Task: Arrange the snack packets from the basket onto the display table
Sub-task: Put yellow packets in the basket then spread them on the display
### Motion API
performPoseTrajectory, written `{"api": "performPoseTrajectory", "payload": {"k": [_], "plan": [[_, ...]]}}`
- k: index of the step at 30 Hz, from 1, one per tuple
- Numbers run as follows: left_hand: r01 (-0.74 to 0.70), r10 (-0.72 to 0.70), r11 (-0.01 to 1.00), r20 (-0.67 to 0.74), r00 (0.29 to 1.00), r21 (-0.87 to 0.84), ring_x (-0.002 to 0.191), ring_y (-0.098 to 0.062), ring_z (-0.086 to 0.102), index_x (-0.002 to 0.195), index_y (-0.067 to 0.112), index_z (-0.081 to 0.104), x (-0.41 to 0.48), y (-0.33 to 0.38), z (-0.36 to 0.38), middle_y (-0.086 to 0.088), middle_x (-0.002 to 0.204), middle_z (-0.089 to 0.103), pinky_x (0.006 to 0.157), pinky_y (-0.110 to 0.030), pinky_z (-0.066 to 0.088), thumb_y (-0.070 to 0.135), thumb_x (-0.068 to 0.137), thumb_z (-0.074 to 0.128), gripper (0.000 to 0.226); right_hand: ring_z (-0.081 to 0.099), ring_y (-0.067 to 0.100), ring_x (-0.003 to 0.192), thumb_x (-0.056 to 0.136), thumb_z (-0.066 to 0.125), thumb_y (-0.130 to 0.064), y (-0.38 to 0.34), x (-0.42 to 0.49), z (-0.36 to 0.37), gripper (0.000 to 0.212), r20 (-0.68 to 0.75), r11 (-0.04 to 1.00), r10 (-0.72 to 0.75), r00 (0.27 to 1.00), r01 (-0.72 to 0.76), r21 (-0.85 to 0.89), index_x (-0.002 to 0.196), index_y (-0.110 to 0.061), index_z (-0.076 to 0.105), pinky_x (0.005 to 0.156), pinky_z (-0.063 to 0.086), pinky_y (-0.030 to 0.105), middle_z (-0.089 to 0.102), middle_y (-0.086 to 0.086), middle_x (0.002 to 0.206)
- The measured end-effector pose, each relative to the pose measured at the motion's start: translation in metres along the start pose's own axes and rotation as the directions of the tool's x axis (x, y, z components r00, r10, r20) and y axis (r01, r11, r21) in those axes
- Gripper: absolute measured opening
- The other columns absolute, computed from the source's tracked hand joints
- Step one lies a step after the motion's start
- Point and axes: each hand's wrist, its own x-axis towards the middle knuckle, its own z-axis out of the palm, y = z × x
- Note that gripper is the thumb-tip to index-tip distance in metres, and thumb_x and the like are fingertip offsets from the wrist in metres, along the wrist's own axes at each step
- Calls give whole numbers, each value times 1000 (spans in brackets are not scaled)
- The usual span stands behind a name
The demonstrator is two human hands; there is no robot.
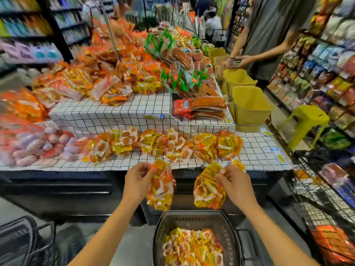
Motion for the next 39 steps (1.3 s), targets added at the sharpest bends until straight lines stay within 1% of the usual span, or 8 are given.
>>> {"api": "performPoseTrajectory", "payload": {"k": [7, 10, 13, 18, 24, 31, 35, 39], "plan": [[-70, 67, 997, -129, 989, -19, 82, -9, 64, 80, 23, 67, 31, 32, -46, 3, 84, 68, 73, -26, 50, 21, 87, 73, 10, 65, 11, 64, 90, 69, -33, -70, 55, 2, 24, 62, 988, -152, 986, 151, 25, 72, -22, 57, 63, 53, 43, 68, -4, 66], [-99, 98, 995, -195, 976, 6, 81, -14, 65, 81, 20, 68, 50, 32, -69, 1, 81, 69, 74, -28, 51, 24, 85, 74, 9, 63, 6, 61, 91, 69, -33, -99, 80, 13, 23, 85, 974, -227, 970, 225, 33, 72, -27, 56, 58, 49, 34, 66, -7, 64], [-139, 143, 990, -255, 956, 33, 73, -6, 65, 79, 18, 68, 69, 41, -90, 2, 77, 69, 71, -21, 51, 19, 85, 73, 9, 58, 0, 57, 91, 68, -33, -132, 101, 27, 25, 95, 960, -280, 955, 278, 36, 72, -25, 55, 53, 39, 24, 65, -6, 64], [-186, 191, 981, -293, 937, 48, 65, 3, 61, 76, 19, 67, 112, 51, -127, 3, 72, 68, 63, -8, 45, 14, 87, 72, 13, 60, 13, 62, 90, 70, -31, -178, 139, 63, 23, 92, 940, -336, 937, 328, 88, 74, -24, 54, 57, 44, 34, 65, -2, 66], [-226, 233, 973, -258, 938, 57, 72, -16, 66, 77, 20, 67, 184, 33, -180, -4, 70, 68, 69, -32, 51, 17, 87, 72, 12, 58, 13, 55, 88, 72, -30, -226, 181, 123, 24, 58, 937, -339, 939, 331, 111, 74, -19, 56, 56, 46, 36, 63, -2, 61], [-269, 280, 960, -215, 936, 81, 72, -8, 66, 79, 13, 68, 259, 10, -208, 1, 74, 70, 66, -16, 48, 14, 86, 72, 8, 57, 17, 53, 89, 70, -31, -261, 221, 187, 27, 24, 961, -261, 965, 258, 95, 73, -23, 50, 56, 45, 35, 60, -2, 58], [-245, 272, 956, -174, 947, 161, 73, -9, 63, 77, 18, 65, 293, -26, -203, 4, 73, 67, 66, -24, 47, 17, 85, 72, 10, 54, 18, 61, 90, 69, -29, -257, 235, 227, 25, 12, 971, -239, 971, 239, 8, 77, -23, 48, 61, 45, 38, 54, -4, 62], [-230, 256, 951, -108, 961, 207, 63, -10, 60, 78, 17, 61, 303, -57, -181, 4, 71, 63, 60, -30, 46, 15, 89, 68, 14, 49, 17, 78, 93, 66, -26, -240, 240, 266, 22, 12, 957, -258, 966, 258, -130, 82, -22, 47, 62, 33, 34, 43, -12, 79]]}}
